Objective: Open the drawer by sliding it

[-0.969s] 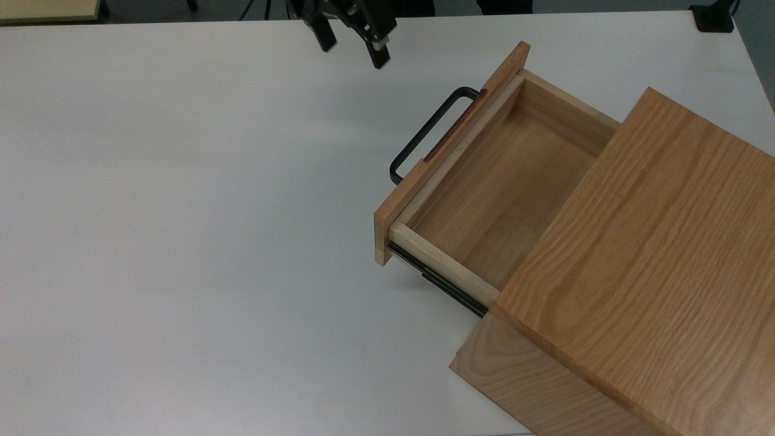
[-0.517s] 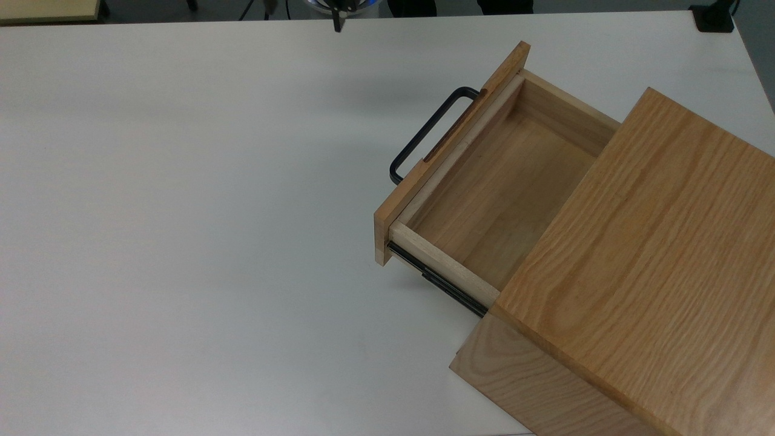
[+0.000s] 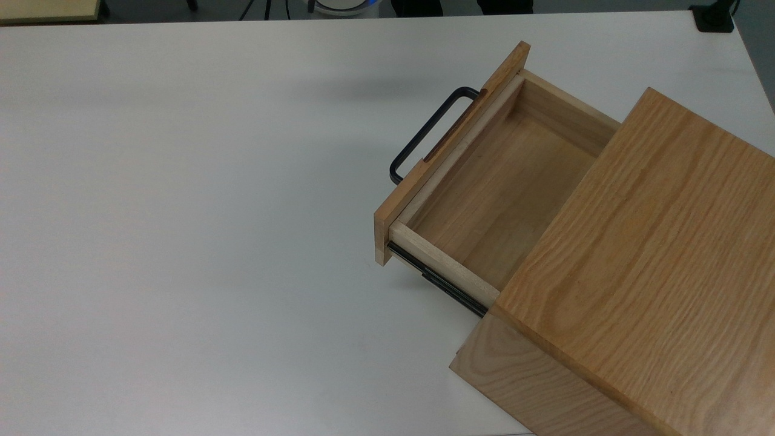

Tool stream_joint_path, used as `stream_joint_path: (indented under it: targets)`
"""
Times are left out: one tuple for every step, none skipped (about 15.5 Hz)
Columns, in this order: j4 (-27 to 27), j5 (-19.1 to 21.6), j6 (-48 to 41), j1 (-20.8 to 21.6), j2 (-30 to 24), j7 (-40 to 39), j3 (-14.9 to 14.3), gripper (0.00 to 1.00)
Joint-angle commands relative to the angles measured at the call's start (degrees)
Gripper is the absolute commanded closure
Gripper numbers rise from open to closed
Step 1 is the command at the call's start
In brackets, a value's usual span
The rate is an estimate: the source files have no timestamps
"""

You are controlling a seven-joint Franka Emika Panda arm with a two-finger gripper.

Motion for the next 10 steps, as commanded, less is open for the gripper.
stream_joint_path:
  targets:
    - [0.1, -0.3, -0.2, 1.4, 0.5, -5.6, -0.2, 0.00]
    - [0.2, 0.9, -0.1, 1.2, 0.5, -6.3, -0.3, 0.00]
    - [0.2, 3.6, 0.3, 1.0, 0.5, -6.2, -0.7, 0.00]
    - [0.2, 6.4, 1.5, 0.5, 0.2, -6.1, -0.9, 0.00]
    - [0.2, 8.4, 2.4, -0.2, 0.2, -5.8, -1.0, 0.00]
    - [0.2, 9.2, 2.6, -0.7, 0.3, -5.8, -1.0, 0.00]
    - [0.2, 9.2, 2.7, -0.7, 0.5, -5.7, -0.9, 0.00]
    - [0.2, 9.2, 2.8, -0.5, 0.6, -5.5, -0.8, 0.00]
    - [0.3, 9.2, 2.8, -0.3, 0.9, -5.2, -0.8, 0.00]
    - [0.3, 9.2, 2.8, -0.3, 1.1, -5.0, -0.7, 0.00]
